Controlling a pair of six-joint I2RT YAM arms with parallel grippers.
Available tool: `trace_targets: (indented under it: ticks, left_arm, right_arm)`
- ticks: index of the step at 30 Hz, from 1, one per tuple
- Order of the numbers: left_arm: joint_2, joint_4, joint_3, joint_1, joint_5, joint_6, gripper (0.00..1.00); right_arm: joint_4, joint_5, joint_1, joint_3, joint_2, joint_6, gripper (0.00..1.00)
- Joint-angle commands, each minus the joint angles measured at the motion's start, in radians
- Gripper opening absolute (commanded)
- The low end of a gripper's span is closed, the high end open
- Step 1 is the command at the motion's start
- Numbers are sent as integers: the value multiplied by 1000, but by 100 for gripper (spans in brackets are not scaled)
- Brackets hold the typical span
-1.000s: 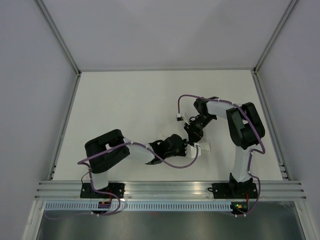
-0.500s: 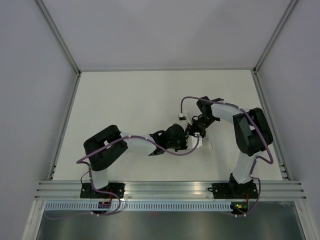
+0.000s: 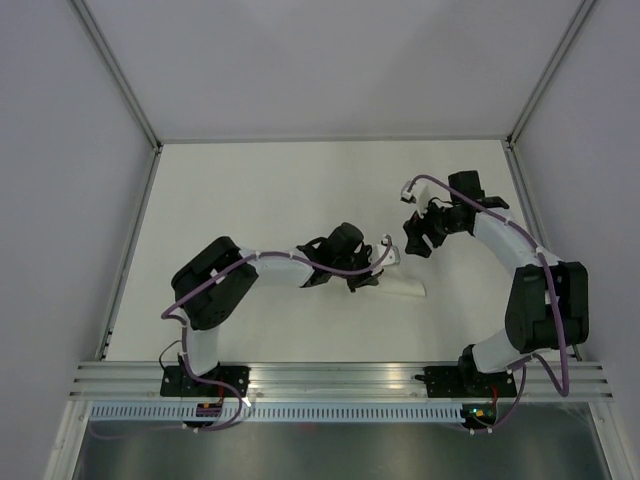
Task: Fold the napkin, place the utensils inside, and roll it up
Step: Roll the napkin with the utensil
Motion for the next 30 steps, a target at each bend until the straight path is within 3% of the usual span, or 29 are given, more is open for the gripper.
trace_targets:
  ticks: [1,10,13,17,21,30]
  left_arm:
    - [94,-229,42,40,143,-114,2]
    - [245,-393,205,106,296,-195,2]
    - [281,-436,239,118,324,-222,2]
    - [324,-470,288,132,358,-259,2]
    - [362,-482,303,142,386,-298,2]
    - [401,-516,325,153,421,-327,2]
  right_arm:
    - [-3,-59,-55,-5,-72,-25,77]
    - [38,-119,-45,-216,-328,-128,80]
    - [128,-67,19,-299,-418,-125,80]
    - [288,116,167,-478,-530,-95,81]
    - [409,232,328,-570,-546,-72,81]
    - [598,362,443,-678,-477,-98,79]
